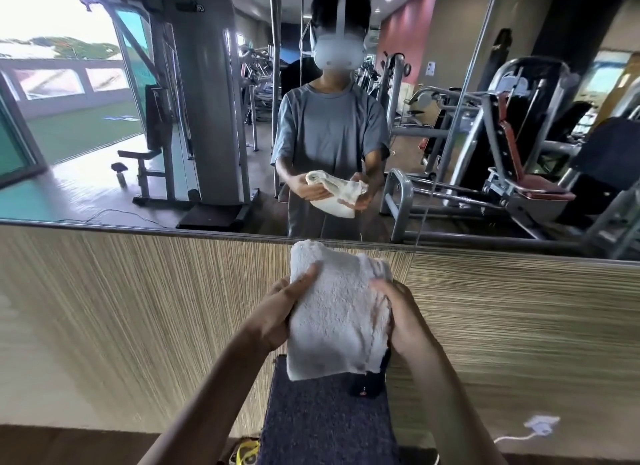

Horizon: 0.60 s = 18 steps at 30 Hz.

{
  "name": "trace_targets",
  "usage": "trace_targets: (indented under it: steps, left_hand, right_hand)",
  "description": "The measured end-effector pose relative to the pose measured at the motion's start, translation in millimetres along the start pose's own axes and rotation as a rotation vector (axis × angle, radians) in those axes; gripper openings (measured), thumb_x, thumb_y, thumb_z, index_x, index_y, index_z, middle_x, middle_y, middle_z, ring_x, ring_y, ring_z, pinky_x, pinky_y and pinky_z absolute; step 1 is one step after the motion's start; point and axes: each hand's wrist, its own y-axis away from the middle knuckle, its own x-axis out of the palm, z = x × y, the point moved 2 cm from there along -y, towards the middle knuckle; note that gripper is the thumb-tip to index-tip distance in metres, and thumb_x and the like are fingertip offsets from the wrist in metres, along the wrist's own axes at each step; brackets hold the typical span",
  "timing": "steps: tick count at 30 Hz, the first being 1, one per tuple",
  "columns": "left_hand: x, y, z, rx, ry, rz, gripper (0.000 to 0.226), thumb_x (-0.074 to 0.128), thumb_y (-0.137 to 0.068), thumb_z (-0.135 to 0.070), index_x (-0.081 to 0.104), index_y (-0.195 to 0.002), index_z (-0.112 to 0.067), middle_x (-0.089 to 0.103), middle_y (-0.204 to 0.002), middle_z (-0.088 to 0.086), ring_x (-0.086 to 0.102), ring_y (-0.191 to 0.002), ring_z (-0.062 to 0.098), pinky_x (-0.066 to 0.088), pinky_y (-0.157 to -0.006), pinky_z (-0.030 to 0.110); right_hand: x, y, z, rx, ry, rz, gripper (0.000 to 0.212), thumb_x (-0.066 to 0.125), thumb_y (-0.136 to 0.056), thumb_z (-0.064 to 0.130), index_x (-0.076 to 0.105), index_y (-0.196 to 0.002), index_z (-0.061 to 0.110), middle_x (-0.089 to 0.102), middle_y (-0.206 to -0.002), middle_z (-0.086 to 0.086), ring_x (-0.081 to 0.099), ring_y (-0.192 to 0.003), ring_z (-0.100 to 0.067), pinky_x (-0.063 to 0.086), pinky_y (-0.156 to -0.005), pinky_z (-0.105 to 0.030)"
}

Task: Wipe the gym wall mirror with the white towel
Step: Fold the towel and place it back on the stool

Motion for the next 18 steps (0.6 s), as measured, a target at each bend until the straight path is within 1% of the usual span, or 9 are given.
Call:
trace_targets:
  steps: [1, 3, 5, 7, 9, 11, 13, 15, 18]
  left_hand:
    - [3.8, 0.9, -3.0, 0.033, -0.075, -0.012, 0.074, 0.083, -0.076, -0.049, 0.061, -0.124, 0.003, 0.070, -0.115, 0.023, 0.068, -0.104, 0.045, 0.061, -0.080, 0.051]
    - [10.2, 0.9, -8.3, 0.112, -0.188, -0.070, 0.058, 0.077, -0.083, -0.043, 0.063, -0.115, 0.003, 0.072, -0.102, 0.018, 0.072, -0.091, 0.040, 0.062, -0.073, 0.046]
    - [14.8, -0.4, -11.5, 0.192, -0.187, -0.149, 0.049, 0.078, -0.085, -0.036, 0.065, -0.107, 0.005, 0.073, -0.099, 0.020, 0.073, -0.088, 0.040, 0.062, -0.072, 0.046]
    - [20.7, -2.4, -11.3, 0.236, -0.145, -0.215, 0.042, 0.077, -0.087, -0.031, 0.067, -0.103, 0.007, 0.074, -0.099, 0.023, 0.074, -0.086, 0.038, 0.062, -0.068, 0.040]
    - [22.7, -3.8, -11.3, 0.262, -0.127, -0.188, 0.044, 0.071, -0.087, -0.030, 0.065, -0.110, 0.007, 0.073, -0.105, 0.024, 0.074, -0.089, 0.037, 0.063, -0.069, 0.039]
    - [18.0, -2.7, -12.6, 0.236, -0.113, -0.004, 0.046, 0.065, -0.090, -0.032, 0.061, -0.123, 0.000, 0.071, -0.116, 0.018, 0.071, -0.101, 0.034, 0.062, -0.076, 0.042]
    - [12.4, 2.7, -7.5, 0.137, -0.250, 0.167, 0.046, 0.062, -0.092, -0.032, 0.059, -0.131, -0.008, 0.069, -0.127, 0.003, 0.065, -0.119, 0.020, 0.057, -0.093, 0.043]
    - [7.0, 6.3, 3.7, 0.022, -0.369, 0.212, 0.041, 0.066, -0.088, -0.026, 0.063, -0.124, -0.008, 0.071, -0.124, -0.001, 0.065, -0.117, 0.011, 0.053, -0.098, 0.037]
    - [2.3, 7.8, 16.7, -0.019, -0.177, 0.090, 0.038, 0.066, -0.083, -0.016, 0.062, -0.118, -0.001, 0.075, -0.106, 0.015, 0.074, -0.094, 0.029, 0.062, -0.072, 0.038]
  right_hand:
    - [3.5, 0.0, 5.4, -0.005, 0.055, -0.052, 0.050, 0.078, -0.073, 0.059, 0.066, -0.098, 0.017, 0.068, -0.084, -0.010, 0.065, -0.079, -0.027, 0.051, -0.077, -0.038]
    - [9.9, 1.7, 16.9, -0.137, 0.126, -0.129, 0.043, 0.069, -0.082, 0.063, 0.060, -0.078, 0.021, 0.054, -0.060, 0.002, 0.053, -0.058, -0.017, 0.041, -0.057, -0.030]
    - [14.9, 5.8, 23.8, -0.265, 0.092, -0.172, 0.051, 0.063, -0.079, 0.064, 0.050, -0.064, 0.017, 0.041, -0.048, 0.007, 0.041, -0.045, -0.013, 0.031, -0.046, -0.024]
    - [17.3, 6.8, 26.2, -0.297, 0.059, -0.237, 0.073, 0.061, -0.077, 0.075, 0.053, -0.068, 0.003, 0.045, -0.051, -0.002, 0.046, -0.047, -0.017, 0.034, -0.047, -0.026]
    - [20.3, 8.1, 26.9, -0.262, 0.039, -0.271, 0.091, 0.059, -0.075, 0.082, 0.060, -0.084, -0.008, 0.063, -0.068, -0.019, 0.064, -0.065, -0.031, 0.053, -0.061, -0.039]
    - [19.2, 5.8, 26.8, -0.219, -0.039, -0.342, 0.070, 0.059, -0.085, 0.069, 0.067, -0.091, -0.001, 0.072, -0.090, -0.023, 0.071, -0.087, -0.039, 0.059, -0.079, -0.054]
    - [15.3, 3.5, 29.7, -0.138, -0.188, -0.356, 0.043, 0.062, -0.091, 0.055, 0.068, -0.094, 0.012, 0.074, -0.095, -0.013, 0.072, -0.091, -0.032, 0.059, -0.084, -0.050]
    - [9.6, 2.9, 34.2, -0.101, -0.245, -0.280, 0.038, 0.068, -0.088, 0.051, 0.067, -0.099, 0.015, 0.074, -0.097, -0.008, 0.072, -0.092, -0.026, 0.060, -0.084, -0.046]
    - [5.0, 9.4, 32.8, -0.113, -0.091, 0.013, 0.039, 0.076, -0.075, 0.048, 0.068, -0.098, 0.017, 0.075, -0.085, 0.000, 0.073, -0.080, -0.014, 0.057, -0.072, -0.028]
